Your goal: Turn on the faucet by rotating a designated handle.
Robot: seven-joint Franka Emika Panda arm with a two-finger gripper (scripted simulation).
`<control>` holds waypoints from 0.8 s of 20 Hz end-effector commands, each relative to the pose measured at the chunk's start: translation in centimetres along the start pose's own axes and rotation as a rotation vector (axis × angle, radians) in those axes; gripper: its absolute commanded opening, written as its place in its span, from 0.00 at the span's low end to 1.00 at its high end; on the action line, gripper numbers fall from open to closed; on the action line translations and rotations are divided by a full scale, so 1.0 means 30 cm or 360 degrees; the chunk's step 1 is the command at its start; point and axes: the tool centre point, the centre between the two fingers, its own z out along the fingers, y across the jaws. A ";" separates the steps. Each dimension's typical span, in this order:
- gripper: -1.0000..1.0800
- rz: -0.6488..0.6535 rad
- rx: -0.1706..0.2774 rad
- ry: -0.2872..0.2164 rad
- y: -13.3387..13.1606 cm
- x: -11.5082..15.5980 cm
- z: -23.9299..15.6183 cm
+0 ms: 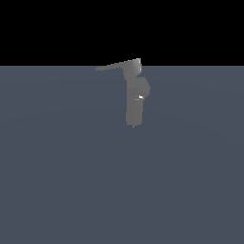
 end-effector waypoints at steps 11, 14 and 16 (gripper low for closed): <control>0.00 -0.0105 -0.0067 0.0016 -0.037 0.007 -0.025; 0.00 -0.0093 -0.0060 0.0014 -0.035 0.011 -0.024; 0.00 -0.0078 -0.0053 0.0012 -0.036 0.018 -0.025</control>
